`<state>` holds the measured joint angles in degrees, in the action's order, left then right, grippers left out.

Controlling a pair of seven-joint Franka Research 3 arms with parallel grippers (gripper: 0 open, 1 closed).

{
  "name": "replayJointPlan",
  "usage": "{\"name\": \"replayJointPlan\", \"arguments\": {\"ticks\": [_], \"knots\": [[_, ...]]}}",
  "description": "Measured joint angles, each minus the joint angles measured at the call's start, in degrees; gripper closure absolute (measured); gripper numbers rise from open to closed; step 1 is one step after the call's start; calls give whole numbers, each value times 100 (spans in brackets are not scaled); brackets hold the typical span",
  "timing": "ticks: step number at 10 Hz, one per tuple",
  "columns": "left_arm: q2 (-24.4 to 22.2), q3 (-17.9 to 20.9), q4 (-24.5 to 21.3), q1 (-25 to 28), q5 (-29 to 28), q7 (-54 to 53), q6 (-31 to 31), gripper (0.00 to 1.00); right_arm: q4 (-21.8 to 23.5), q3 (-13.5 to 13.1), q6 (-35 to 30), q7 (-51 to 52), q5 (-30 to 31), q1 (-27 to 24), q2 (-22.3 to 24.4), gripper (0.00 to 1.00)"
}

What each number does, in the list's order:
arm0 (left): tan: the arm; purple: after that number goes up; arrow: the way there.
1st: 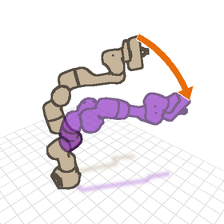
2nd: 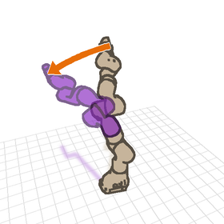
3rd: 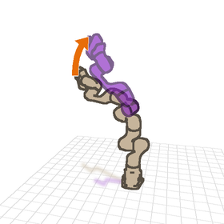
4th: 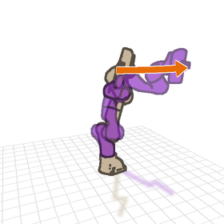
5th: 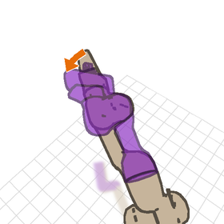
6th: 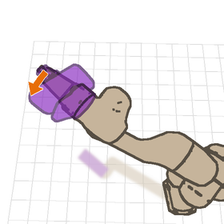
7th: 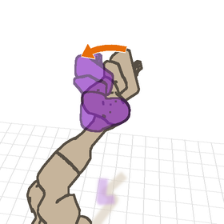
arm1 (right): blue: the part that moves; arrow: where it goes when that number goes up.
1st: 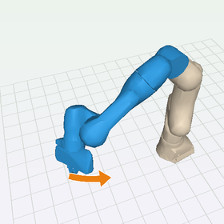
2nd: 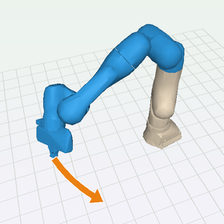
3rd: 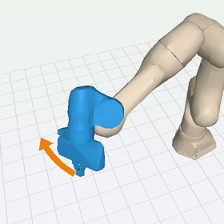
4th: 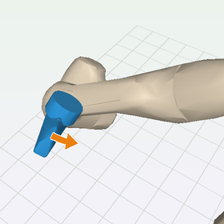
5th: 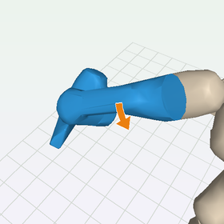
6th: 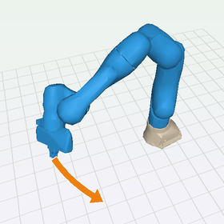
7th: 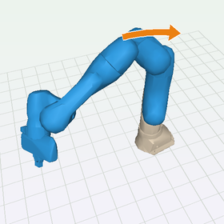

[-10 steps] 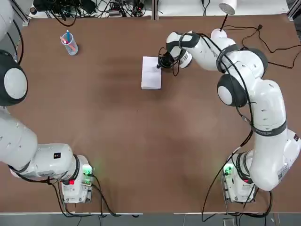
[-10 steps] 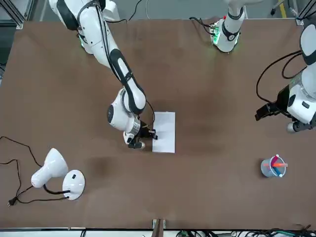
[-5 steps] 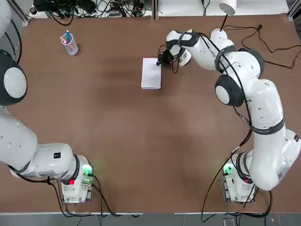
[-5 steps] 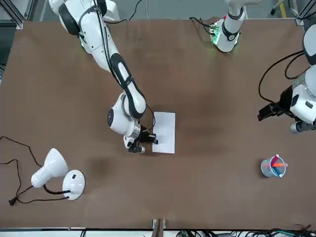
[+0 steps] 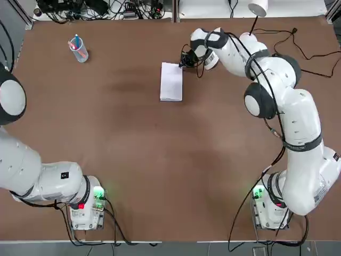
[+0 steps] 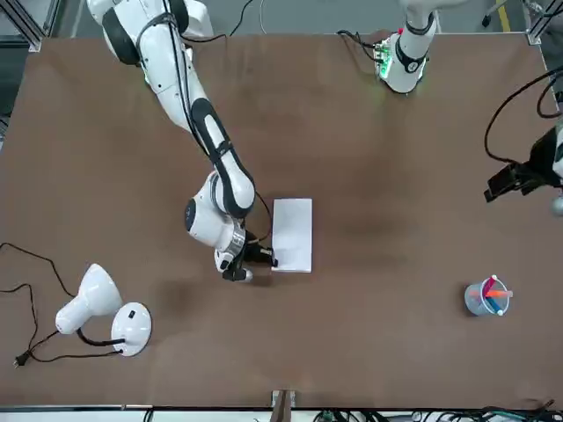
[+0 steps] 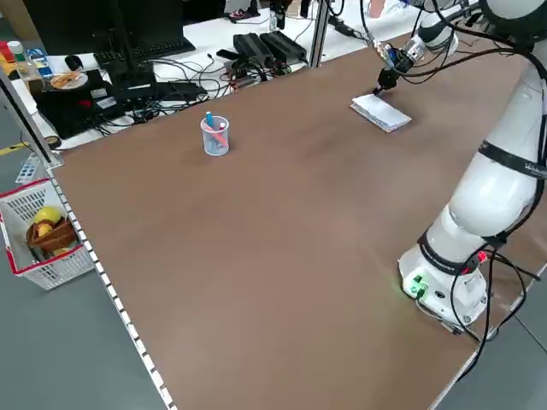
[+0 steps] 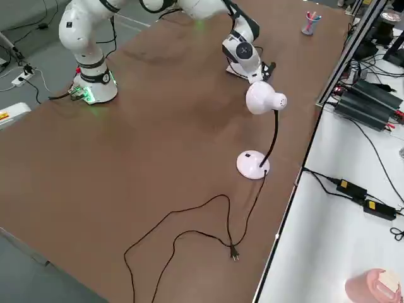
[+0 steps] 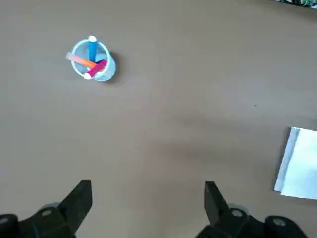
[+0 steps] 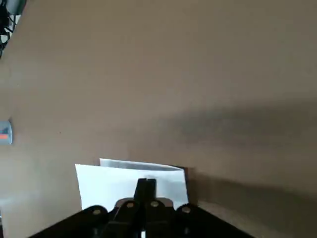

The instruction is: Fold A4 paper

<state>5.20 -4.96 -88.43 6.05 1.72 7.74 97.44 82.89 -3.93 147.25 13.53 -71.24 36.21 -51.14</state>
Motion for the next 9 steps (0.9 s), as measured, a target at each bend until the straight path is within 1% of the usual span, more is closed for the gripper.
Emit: {"name": "replayJointPlan", "arguments": {"ticks": [2, 3, 4, 5, 6, 7, 8, 9], "knots": [[-137, 0, 6, 9, -36, -8, -96, 0, -41, -136, -606, -146, 0, 23, 236, 98], [-193, 1, 8, 10, -42, -23, -192, 0, 83, -203, -776, -204, 1, 48, 480, 98], [-221, 3, 8, 10, -57, -93, -328, 0, 364, -237, -830, -212, 39, 80, 815, 97], [-220, 5, 6, 11, -63, -151, -418, 0, 745, -255, -885, -213, 176, 110, 1215, 96], [-212, 5, -3, 11, -63, -195, -439, 0, 1204, -263, -1038, -219, 475, 132, 1686, 90], [-208, 5, -10, 9, -63, -206, -461, 0, 1601, -273, -1280, -237, 917, 135, 2125, 86], [-207, 5, -12, 9, -63, -214, -496, 0, 1921, -307, -1602, -265, 1457, 109, 2563, 71], [-207, 4, -12, 9, -63, -220, -511, 0, 2123, -345, -1933, -280, 1999, 16, 2937, 55]]}}
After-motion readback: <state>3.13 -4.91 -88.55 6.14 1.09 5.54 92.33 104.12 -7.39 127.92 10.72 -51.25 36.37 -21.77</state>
